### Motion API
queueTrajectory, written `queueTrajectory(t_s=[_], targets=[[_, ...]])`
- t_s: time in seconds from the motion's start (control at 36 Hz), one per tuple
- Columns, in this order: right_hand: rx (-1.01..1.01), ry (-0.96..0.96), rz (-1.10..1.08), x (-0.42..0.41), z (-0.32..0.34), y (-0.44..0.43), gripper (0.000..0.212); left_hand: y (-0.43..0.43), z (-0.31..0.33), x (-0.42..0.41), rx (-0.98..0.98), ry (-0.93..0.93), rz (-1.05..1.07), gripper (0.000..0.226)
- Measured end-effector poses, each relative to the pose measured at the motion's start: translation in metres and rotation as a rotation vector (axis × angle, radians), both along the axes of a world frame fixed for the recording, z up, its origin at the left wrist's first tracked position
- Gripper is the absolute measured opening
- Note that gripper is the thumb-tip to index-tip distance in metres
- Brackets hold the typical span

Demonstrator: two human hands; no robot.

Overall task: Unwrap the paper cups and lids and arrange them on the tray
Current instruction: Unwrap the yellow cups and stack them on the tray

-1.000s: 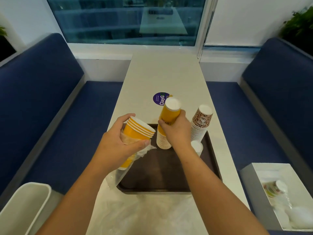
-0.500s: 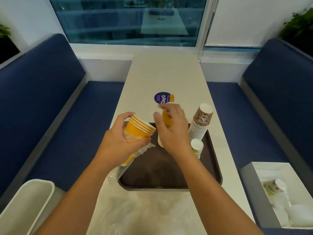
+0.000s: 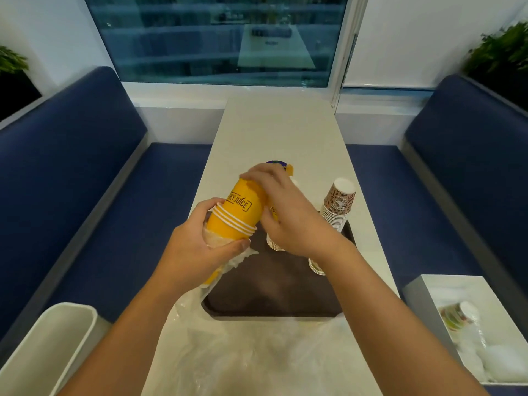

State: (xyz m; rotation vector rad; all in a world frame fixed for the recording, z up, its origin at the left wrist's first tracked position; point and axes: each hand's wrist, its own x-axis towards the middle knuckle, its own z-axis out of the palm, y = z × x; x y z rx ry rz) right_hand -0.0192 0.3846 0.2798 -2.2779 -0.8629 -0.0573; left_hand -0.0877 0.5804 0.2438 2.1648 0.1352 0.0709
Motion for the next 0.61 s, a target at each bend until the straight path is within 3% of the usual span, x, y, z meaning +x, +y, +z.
queueTrajectory(t_s=[0.11, 0.17, 0.28, 0.42, 0.5, 0.61], targets=[[-0.397, -0.202, 0.094, -0.003, -0.005, 0.006, 0.088, 0.000, 0.002, 0.002, -0.009, 0.014, -0.030, 0.080], [-0.379, -0.284, 0.032, 0.006, -0.011, 0.004, 0.088, -0.001, 0.002, 0.004, -0.009, 0.021, -0.039, 0.079], [-0.153, -0.457, -0.235, 0.032, -0.018, -0.011, 0.076, 0.001, 0.002, 0.010, -0.033, 0.028, -0.009, 0.081], [0.258, -0.132, -0.622, 0.050, -0.036, -0.010, 0.080, 0.000, 0.000, 0.019, -0.046, 0.040, 0.022, 0.083], [0.222, 0.021, -0.699, 0.060, -0.065, -0.005, 0.080, -0.004, -0.003, 0.025, -0.057, 0.041, 0.033, 0.084], [0.156, 0.242, -0.718, 0.063, -0.106, -0.006, 0.066, -0.008, -0.006, 0.031, -0.074, 0.049, 0.050, 0.086]])
